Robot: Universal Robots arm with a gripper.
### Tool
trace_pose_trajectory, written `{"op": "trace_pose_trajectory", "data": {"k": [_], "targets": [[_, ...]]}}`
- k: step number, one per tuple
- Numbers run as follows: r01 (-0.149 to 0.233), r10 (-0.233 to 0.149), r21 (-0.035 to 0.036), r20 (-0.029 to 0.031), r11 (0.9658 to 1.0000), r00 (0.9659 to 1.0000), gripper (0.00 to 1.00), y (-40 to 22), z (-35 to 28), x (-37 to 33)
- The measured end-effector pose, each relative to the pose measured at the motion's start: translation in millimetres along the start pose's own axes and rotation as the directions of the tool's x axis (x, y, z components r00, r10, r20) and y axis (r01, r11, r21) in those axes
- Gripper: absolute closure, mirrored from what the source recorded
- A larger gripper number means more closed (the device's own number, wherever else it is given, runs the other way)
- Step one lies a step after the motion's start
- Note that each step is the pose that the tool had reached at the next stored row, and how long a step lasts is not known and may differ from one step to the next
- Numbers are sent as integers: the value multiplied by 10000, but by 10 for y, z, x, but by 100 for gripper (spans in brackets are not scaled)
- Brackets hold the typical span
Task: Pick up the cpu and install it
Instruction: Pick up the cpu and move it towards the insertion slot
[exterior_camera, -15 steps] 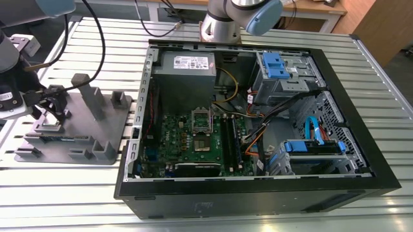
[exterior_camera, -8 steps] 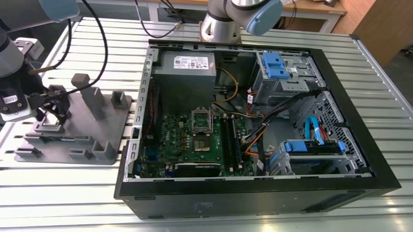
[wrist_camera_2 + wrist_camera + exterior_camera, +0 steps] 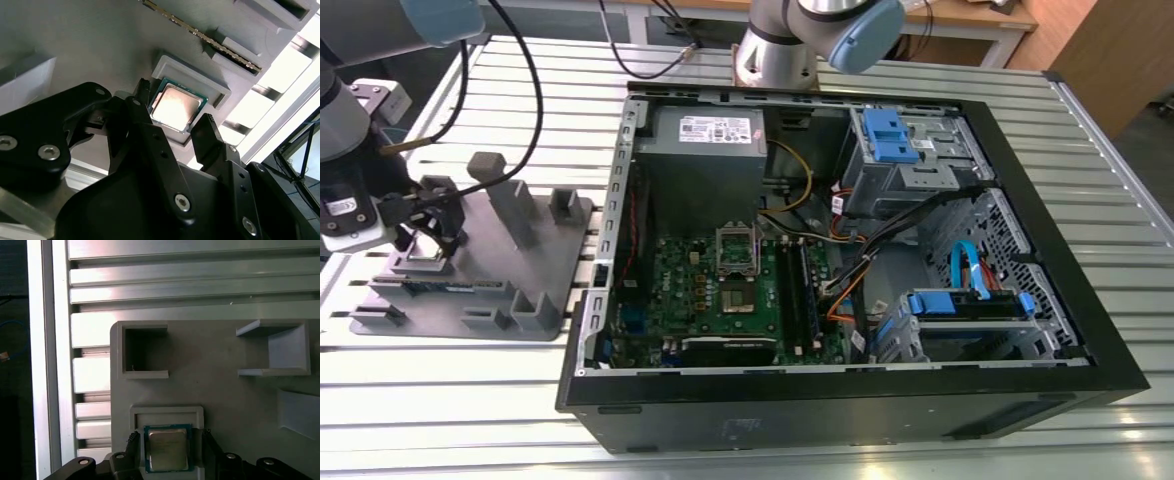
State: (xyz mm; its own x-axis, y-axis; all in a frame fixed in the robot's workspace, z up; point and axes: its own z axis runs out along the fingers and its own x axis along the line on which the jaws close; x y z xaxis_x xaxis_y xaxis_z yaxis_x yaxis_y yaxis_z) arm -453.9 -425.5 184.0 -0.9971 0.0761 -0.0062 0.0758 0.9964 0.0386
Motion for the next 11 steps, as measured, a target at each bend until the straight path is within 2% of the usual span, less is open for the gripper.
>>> {"op": "trace_pose_trajectory", "data": {"k": [5,11], "targets": [[13,-13,1,-2,10000,10000,40,-1,6,5],[236,-236,-1,-10,9997,9997,40,-1,17,6]]}}
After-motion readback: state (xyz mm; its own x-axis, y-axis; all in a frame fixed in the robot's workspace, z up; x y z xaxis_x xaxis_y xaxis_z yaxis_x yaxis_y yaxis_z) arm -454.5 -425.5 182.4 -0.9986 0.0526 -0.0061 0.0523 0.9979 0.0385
